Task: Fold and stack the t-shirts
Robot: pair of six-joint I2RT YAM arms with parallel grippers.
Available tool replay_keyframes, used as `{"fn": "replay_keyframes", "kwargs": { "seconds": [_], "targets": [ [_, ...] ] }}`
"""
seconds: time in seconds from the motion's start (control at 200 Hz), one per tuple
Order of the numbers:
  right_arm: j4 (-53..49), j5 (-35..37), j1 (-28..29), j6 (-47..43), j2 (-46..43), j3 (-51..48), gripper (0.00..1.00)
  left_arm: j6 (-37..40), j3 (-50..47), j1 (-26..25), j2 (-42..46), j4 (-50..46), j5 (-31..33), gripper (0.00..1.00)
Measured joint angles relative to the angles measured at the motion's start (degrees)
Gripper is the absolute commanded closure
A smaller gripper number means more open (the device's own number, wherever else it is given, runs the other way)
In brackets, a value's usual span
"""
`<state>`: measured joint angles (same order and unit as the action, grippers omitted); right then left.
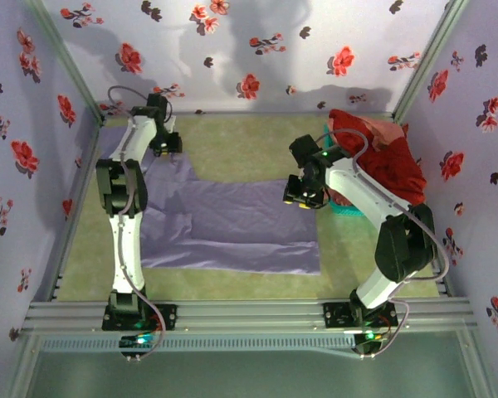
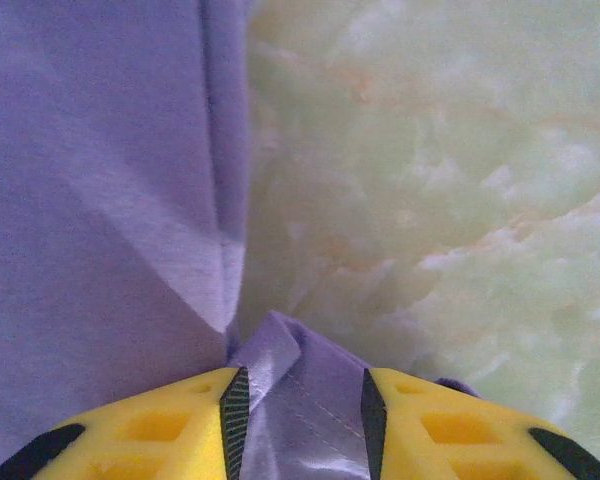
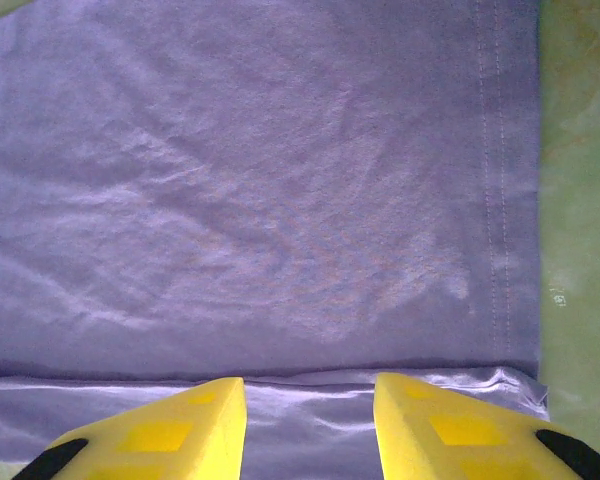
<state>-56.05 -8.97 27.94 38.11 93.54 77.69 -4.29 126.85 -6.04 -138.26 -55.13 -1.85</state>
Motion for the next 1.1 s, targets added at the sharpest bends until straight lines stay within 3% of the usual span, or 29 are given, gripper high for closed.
{"fn": "replay_keyframes", "kwargs": {
  "seconds": [0.13,0.25,0.35,0.525,0.72,0.895,1.1],
  "targets": [
    [-0.02,0.0,0.0,0.0,0.0,0.0,0.6,0.42,-0.92,-0.85,0.0,0.57,3.23,0.78],
    [0.0,0.0,0.0,-0.02,0.0,0.0,0.6,1.31,-0.92,-1.42,0.0,0.7,7.23,0.61],
    [0.0,0.0,0.0,0.0,0.0,0.0,0.6,3.08,-0.98,-2.16,0.02,1.18,10.75,0.58],
    [0.0,-0.02,0.0,-0.02,0.0,0.0,0.6,5.09,-3.65,-4.28,1.57,3.52,15.28,0.61],
    [0.0,-0.02,0.0,-0.07,0.0,0.0,0.6,6.62,-4.22,-5.62,2.23,5.01,19.45,0.74],
    [0.0,-0.02,0.0,-0.15,0.0,0.0,0.6,7.13,-2.93,-5.64,2.23,4.33,20.98,0.74],
    [-0.02,-0.04,-0.74,-0.24,0.0,0.0,0.6,7.72,-2.71,-5.6,1.86,4.09,21.42,0.67]
  ]
}}
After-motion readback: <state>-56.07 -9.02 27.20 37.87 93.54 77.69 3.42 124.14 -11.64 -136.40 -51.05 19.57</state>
